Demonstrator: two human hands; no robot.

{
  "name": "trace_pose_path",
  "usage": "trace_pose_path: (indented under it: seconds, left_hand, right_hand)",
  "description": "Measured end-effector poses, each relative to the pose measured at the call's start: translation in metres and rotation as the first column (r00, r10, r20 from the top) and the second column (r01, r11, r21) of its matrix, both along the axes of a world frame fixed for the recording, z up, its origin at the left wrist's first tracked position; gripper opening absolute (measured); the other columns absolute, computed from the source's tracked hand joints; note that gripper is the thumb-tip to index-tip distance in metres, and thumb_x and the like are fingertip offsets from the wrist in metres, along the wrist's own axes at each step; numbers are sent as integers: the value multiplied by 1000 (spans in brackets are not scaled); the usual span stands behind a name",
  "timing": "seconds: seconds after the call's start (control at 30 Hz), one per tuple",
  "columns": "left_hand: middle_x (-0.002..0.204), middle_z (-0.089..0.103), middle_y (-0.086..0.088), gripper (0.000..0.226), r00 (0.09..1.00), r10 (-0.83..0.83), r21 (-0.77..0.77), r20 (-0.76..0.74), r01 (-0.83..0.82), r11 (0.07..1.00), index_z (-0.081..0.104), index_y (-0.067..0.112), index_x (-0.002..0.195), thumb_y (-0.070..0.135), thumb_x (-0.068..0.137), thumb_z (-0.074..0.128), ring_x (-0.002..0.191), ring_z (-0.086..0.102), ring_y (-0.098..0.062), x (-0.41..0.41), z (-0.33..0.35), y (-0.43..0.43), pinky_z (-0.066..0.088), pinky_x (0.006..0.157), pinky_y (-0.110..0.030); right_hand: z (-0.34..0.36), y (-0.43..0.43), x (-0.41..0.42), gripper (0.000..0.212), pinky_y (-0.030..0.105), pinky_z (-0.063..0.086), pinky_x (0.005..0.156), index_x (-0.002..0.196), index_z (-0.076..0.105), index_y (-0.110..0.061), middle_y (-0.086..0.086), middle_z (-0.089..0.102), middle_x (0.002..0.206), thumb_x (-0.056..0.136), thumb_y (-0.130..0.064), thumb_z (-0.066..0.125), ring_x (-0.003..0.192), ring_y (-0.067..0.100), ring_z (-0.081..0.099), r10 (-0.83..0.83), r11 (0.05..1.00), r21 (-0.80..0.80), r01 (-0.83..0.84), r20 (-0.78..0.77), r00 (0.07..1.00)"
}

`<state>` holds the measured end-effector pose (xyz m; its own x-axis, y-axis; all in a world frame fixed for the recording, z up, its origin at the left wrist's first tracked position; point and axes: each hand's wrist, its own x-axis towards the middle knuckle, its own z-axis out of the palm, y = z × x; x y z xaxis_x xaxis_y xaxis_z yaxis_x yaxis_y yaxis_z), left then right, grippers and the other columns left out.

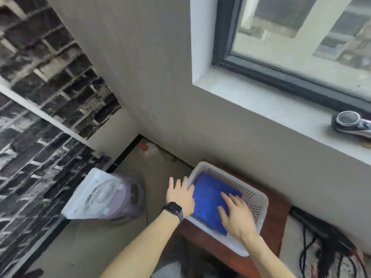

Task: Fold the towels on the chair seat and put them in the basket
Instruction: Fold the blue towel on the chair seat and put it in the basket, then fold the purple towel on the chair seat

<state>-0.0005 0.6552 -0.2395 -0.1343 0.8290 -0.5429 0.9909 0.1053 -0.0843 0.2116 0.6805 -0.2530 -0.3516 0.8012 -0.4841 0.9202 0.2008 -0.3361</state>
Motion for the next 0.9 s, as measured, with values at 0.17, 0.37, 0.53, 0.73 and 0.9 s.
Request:
trace_pose_path:
  seconds: [0.17, 0.37, 0.53, 0.73, 0.9]
  left_hand:
    - [151, 38, 4, 45, 828, 501, 134, 253, -543, 829, 48, 34, 137, 43, 93, 42, 128, 48, -24, -34, 39, -84, 31, 109, -38]
    - [143, 46, 10, 39, 408, 794, 244, 451, -912, 330, 53, 29, 133, 34, 94, 49, 125, 51, -15, -84, 73, -232, 42, 98, -28]
    - [140, 51, 8, 41, 140, 884, 381, 446, -923, -46, 53, 35, 132, 36, 92, 50, 124, 53, -18, -111, 112, -370, 44, 99, -32]
    - [135, 57, 2, 42, -81, 868, 520, 491, -771, -366, 60, 25, 129, 32, 88, 54, 125, 53, -20, -114, 145, -527, 44, 96, -33]
    - [123, 63, -2, 38, -147, 821, 554, 552, -672, -493, 63, 24, 123, 24, 86, 63, 117, 58, -25, -119, 152, -648, 50, 92, -36]
  right_hand:
    - [50, -14, -42, 51, 33, 29, 116, 147, 46, -32, -10, 50, 148, 100, -51, 44, 147, 19, 30, 227, 972, 103, -214, -144, 963]
    - [100, -78, -155, 52, 32, 42, 108, 125, 67, -31, -12, 66, 128, 92, -59, 38, 130, 21, 51, 634, 773, 297, -561, -313, 707]
    - [157, -175, -261, 28, 29, 50, 91, 105, 74, -24, -7, 73, 106, 86, -36, 58, 105, 17, 60, 870, 481, 506, -716, -376, 319]
    - [204, -328, -335, 35, 30, 50, 88, 104, 74, -21, -5, 73, 101, 90, -40, 47, 98, 17, 61, 901, 245, 531, -811, -434, -12]
    - [203, -451, -370, 30, 18, 35, 99, 112, 70, -29, -14, 69, 114, 92, -42, 53, 112, 7, 57, 861, 126, 520, -845, -481, -167]
